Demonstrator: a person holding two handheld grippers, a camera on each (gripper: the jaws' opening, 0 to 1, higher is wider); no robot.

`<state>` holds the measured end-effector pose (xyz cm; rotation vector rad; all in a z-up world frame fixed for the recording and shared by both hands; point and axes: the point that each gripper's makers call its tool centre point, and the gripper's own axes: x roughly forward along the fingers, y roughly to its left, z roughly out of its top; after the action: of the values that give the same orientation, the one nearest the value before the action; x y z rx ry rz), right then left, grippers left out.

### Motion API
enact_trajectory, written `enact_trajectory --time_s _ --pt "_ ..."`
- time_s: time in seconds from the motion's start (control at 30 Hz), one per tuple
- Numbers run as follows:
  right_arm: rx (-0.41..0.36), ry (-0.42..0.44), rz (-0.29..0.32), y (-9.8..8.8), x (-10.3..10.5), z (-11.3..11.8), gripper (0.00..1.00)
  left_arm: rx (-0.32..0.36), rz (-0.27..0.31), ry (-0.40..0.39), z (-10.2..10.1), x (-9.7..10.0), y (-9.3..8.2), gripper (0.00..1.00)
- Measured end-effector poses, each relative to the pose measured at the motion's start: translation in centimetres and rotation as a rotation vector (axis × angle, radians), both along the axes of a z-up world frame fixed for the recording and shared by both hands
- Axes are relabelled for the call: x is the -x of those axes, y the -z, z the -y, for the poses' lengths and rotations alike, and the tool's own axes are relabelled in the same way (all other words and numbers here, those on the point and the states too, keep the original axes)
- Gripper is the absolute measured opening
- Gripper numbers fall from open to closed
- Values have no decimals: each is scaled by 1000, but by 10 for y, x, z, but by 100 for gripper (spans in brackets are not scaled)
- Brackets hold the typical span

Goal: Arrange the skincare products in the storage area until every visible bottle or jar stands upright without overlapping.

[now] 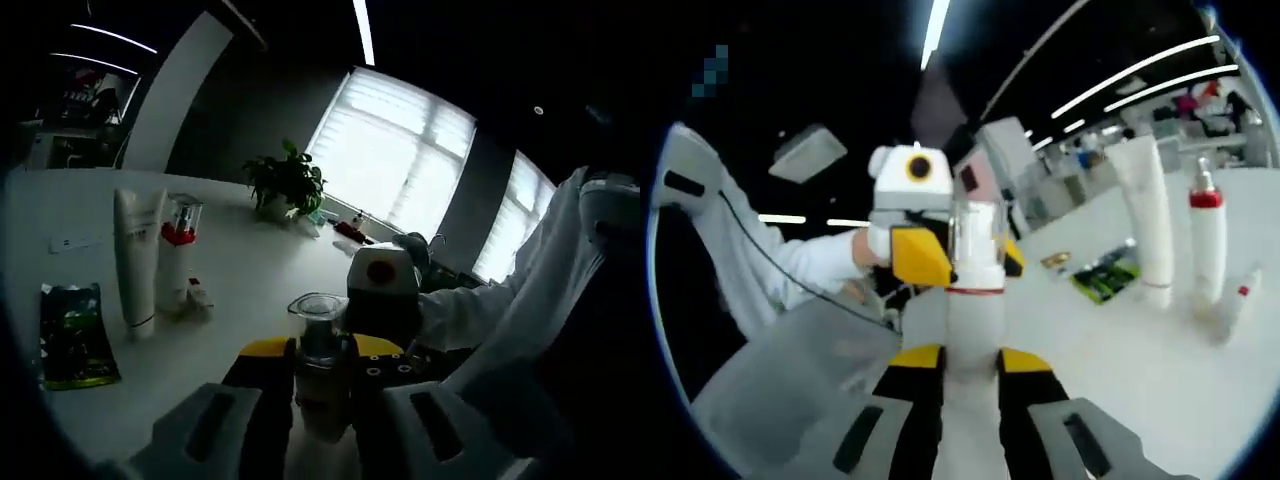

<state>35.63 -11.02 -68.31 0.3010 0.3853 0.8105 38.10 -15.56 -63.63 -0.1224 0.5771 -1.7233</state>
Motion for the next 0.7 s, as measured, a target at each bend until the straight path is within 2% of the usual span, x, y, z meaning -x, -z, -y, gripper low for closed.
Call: enact_trajectory --time_s 0.17,0.27,0.3,0.33,0.37,0.4,0.47,0.5,0.6,0.7 --pt "68 44 30 4 -7 2 16 -33 -17 -78 3 -11 5 16" --pt "159 139 60 7 -18 12 17 -63 -7 -197 5 -27 11 16" --pt "211 181 65 9 -22 16 18 -67 -9 -206 5 -28 11 16" --pt "248 208 74 10 -24 18 18 -72 13 -241 6 -34 14 16" --pt "302 232 110 10 -27 19 18 -74 8 -267 6 -37 15 16" --pt "334 252 110 12 -29 20 19 -81 -15 -293 8 -38 16 16" --pt "421 298 101 17 -33 25 19 -106 -21 -338 9 -42 21 16" --pt "492 328 97 21 -35 30 18 -116 -40 -373 10 -41 24 16" --pt "627 364 128 21 -43 37 17 -108 -68 -441 12 -48 26 16" --pt "732 377 140 24 -49 44 17 -102 -64 -453 15 -49 27 16"
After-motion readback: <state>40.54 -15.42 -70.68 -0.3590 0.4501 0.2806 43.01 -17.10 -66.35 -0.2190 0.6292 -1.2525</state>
